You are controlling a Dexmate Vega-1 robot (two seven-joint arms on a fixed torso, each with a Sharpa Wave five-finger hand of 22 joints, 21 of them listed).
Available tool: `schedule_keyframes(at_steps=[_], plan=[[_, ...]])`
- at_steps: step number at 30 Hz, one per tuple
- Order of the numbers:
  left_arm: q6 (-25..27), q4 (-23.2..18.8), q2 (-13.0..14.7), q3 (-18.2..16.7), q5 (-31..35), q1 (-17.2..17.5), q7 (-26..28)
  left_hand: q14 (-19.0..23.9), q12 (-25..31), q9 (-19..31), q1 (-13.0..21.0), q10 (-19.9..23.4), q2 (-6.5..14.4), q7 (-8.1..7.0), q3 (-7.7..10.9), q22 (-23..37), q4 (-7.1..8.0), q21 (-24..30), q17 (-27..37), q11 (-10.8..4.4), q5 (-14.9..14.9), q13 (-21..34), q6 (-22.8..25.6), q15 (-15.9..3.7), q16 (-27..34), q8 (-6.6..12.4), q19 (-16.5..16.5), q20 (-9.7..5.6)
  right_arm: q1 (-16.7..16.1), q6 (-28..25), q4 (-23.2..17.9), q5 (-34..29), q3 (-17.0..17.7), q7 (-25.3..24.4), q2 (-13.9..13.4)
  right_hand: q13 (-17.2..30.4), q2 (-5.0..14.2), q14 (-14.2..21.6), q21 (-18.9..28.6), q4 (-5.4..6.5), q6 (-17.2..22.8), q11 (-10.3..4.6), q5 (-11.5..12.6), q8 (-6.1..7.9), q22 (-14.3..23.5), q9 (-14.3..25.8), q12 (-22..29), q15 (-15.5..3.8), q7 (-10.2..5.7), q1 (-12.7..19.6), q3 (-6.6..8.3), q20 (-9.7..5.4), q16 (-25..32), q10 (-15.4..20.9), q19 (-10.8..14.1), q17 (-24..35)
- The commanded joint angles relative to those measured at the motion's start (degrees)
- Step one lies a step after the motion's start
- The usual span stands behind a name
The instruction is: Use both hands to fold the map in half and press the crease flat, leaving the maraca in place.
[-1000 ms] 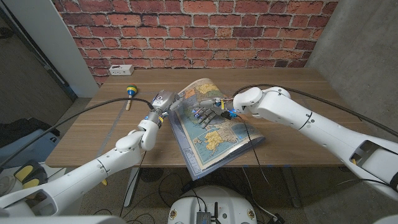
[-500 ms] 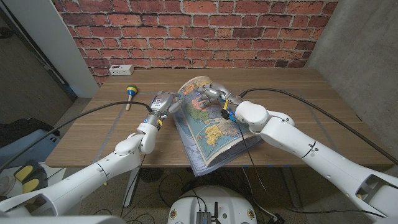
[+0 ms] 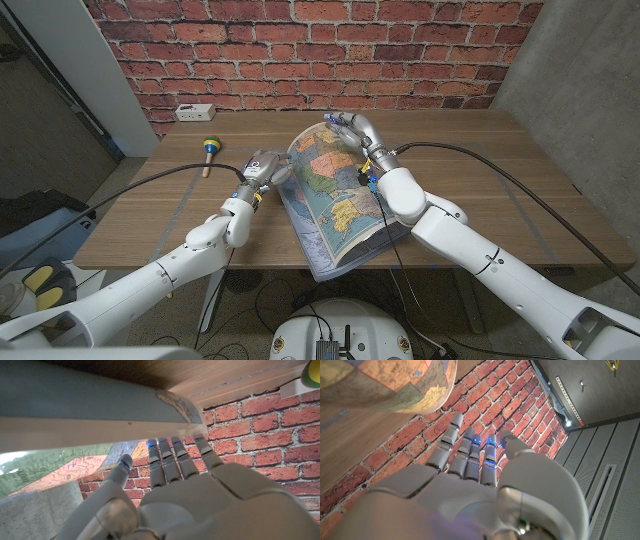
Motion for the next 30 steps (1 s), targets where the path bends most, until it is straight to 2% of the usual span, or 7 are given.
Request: schedule_keyframes(at_steps=[1,3,8,14,19,26,30], plan=[[0.1,-0.4,0.1,0.0,-0.1,0.1,-0.2,-0.4,0.1,0.1,-0.2,-0.1,-0.3,0.04,-0.27,0.2,0.05,0.0,0.0,0.19,-0.1,0.0,-0.4,-1.48,0.4,-0.04,-0.3,-0.10,3.0,-12.9,1.0,-9.2,-1.1,-2.4,2.2,0.1,-0.64,-0.9,-0.6,2.23,0.3,0.74,-0.4,-0.02,0.0,0.2,0.3,0.46,0.03,-2.0,-1.23,0.42,0.0,0.5,-0.7,0.0],[0.2,-0.6,0.2,-0.2,-0.3,0.3,-0.2,-0.3,0.1,0.1,-0.2,-0.1,-0.3,-0.05,-0.29,0.2,0.07,0.0,0.0,0.21,-0.1,0.0,-0.5,-1.51,0.4,-0.03,-0.3,-0.11,3.4,-9.5,3.3,-8.7,-0.8,-1.9,2.0,0.0,-0.66,-1.0,-1.2,6.06,2.4,1.64,-0.6,0.57,-0.1,0.3,0.9,1.83,0.03,-7.3,-3.23,0.86,0.1,2.4,-1.1,-0.9],[0.6,-1.1,0.4,-0.5,-0.4,0.8,0.0,-0.2,0.2,0.1,-0.3,-0.1,-0.3,-0.01,-0.33,0.2,0.10,-0.1,0.0,0.26,-0.1,0.0,-0.5,-1.52,0.6,0.10,-0.3,-0.12,6.1,-12.1,6.1,-11.3,-2.3,-0.8,2.2,-0.2,-0.68,-0.5,-1.6,8.33,3.2,2.43,-0.8,0.52,-0.2,0.2,1.1,2.36,0.76,-10.6,-4.19,1.97,0.2,3.7,-1.2,-1.6],[0.9,-1.5,0.6,-0.8,-0.4,1.3,0.4,0.0,0.3,0.1,-0.4,0.0,-0.2,0.01,-0.35,0.2,0.12,-0.1,-0.1,0.24,-0.1,0.0,-0.6,-1.49,0.7,0.19,-0.3,-0.20,9.9,-20.6,8.3,-14.4,-5.0,1.9,3.2,-0.3,0.09,-1.6,-2.2,9.01,3.4,1.89,-0.5,0.32,-0.3,0.0,0.8,1.23,0.14,-11.4,-3.56,1.59,-0.5,3.6,-2.0,-2.5],[0.8,-1.7,0.7,-1.0,-0.5,1.7,0.8,0.0,0.4,0.1,-0.4,0.1,-0.2,0.08,-0.37,0.2,0.15,-0.1,-0.1,0.16,-0.1,-0.1,-0.6,-1.58,0.8,0.25,-0.2,-0.30,13.4,-27.2,10.0,-15.2,-7.5,5.9,3.5,-0.5,0.59,-4.0,-3.1,7.50,1.7,0.05,0.2,-0.60,-0.3,-0.1,-0.1,-0.91,-0.96,-9.5,-0.85,0.71,-1.2,1.6,-3.2,-4.3],[0.7,-1.6,0.7,-1.2,-0.6,1.8,1.2,0.1,0.5,0.1,-0.5,0.1,-0.2,0.09,-0.39,0.2,0.17,-0.1,-0.1,0.19,-0.1,-0.1,-0.7,-1.58,0.8,0.33,-0.1,-0.26,19.3,-35.6,11.9,-17.2,-13.6,12.7,3.1,-0.6,0.32,-6.2,-3.9,6.79,-0.4,-1.23,0.2,-1.15,-0.3,-0.1,-0.7,-1.53,-2.04,-8.8,-0.39,0.12,-1.1,-0.3,-4.4,-4.8],[0.8,-1.7,0.8,-1.4,-0.8,2.1,1.5,0.1,0.5,0.1,-0.6,0.1,-0.1,0.03,-0.41,0.2,0.20,-0.1,-0.1,0.15,-0.1,-0.1,-0.8,-1.57,0.8,0.32,-0.1,-0.27,21.2,-37.0,12.4,-18.1,-16.6,14.8,2.6,-0.6,0.12,-6.1,-3.8,6.68,-0.4,-0.61,0.1,-0.99,-0.3,-0.1,-0.3,-1.64,-2.02,-8.9,-0.57,0.26,-0.8,0.3,-3.9,-5.0]])
